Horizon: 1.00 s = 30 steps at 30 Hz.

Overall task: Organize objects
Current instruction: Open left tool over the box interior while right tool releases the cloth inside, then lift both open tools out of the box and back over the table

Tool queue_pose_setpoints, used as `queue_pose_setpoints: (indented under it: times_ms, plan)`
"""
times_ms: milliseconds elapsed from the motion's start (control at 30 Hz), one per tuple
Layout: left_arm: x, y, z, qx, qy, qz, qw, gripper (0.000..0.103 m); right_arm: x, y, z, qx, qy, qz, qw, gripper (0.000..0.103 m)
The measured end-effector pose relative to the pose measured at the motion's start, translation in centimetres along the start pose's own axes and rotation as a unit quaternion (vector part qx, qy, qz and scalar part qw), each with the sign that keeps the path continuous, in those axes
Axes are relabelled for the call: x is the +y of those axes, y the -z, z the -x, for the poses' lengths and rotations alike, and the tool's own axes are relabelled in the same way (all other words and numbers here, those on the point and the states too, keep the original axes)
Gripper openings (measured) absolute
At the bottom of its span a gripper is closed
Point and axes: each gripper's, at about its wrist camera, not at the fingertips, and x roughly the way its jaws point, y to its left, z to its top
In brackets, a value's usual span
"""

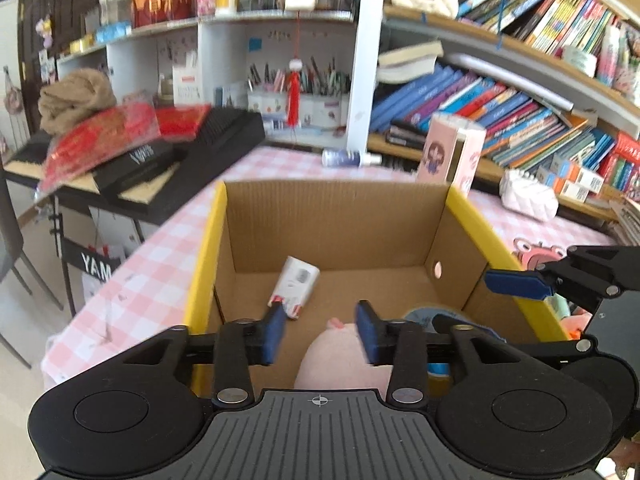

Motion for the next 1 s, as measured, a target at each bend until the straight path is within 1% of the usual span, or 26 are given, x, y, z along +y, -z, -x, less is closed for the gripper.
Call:
queue_pose_setpoints:
  times_ms: [67, 167, 233, 300, 433, 467, 533, 600, 633, 733, 833, 900, 1000]
  plan:
    - [-0.1, 0.2, 1.3, -0.022, -0.002, -0.004, 0.9998, 0.058, 0.2, 0.2, 1.3, -0.015, 0.007, -0.010, 1.000, 0.049]
    - [-0.2, 0.5, 3.3, -0.046, 0.001, -0.010, 0.9989, 0.062, 0.2, 0.5, 3.3, -0.038, 0.022, -0.028, 0.999, 0.058]
    - [-0.1, 0.8, 4.5, -0.058, 0.003, -0.011, 0.9983, 0.065, 0.4, 0.9, 4.6, -0.048, 0.030, -0.041, 0.998, 0.058]
    - [0.0, 1.3, 5.6, -0.066, 0.005, -0.010, 0.9978, 0.069, 0.6, 1.3, 5.8, -0.055, 0.038, -0.056, 0.996, 0.061]
    - [0.2, 2.5, 7.3, -0.071, 0.006, -0.013, 0.9974, 0.069, 1.5, 2.5, 8.0, -0.068, 0.063, -0.080, 0.993, 0.070]
    - [0.4, 2.9, 7.8, -0.071, 0.007, -0.012, 0.9974, 0.070, 1.8, 2.9, 8.5, -0.071, 0.070, -0.088, 0.991, 0.073]
    - [0.7, 3.8, 8.6, -0.067, 0.007, -0.009, 0.9977, 0.072, 2.4, 3.8, 9.5, -0.073, 0.081, -0.107, 0.988, 0.076]
    - [1.0, 4.9, 9.4, -0.062, 0.003, -0.006, 0.9981, 0.077, 3.0, 4.5, 10.3, -0.071, 0.089, -0.126, 0.985, 0.078]
    - [1.1, 5.5, 9.8, -0.059, -0.001, -0.004, 0.9982, 0.077, 3.3, 4.9, 10.7, -0.070, 0.090, -0.135, 0.984, 0.081]
    - [1.4, 7.0, 10.6, -0.042, -0.008, -0.004, 0.9991, 0.078, 4.2, 6.1, 11.8, -0.062, 0.091, -0.157, 0.981, 0.082]
    - [1.8, 8.4, 11.3, -0.022, -0.011, -0.004, 0.9997, 0.079, 5.3, 7.3, 12.7, -0.045, 0.092, -0.168, 0.980, 0.083]
    - [1.9, 9.0, 11.6, -0.012, -0.014, -0.003, 0.9998, 0.084, 5.9, 8.1, 13.2, -0.031, 0.095, -0.176, 0.979, 0.084]
    - [1.9, 10.0, 12.1, 0.003, -0.009, -0.002, 1.0000, 0.084, 6.8, 9.4, 14.1, -0.016, 0.105, -0.187, 0.977, 0.085]
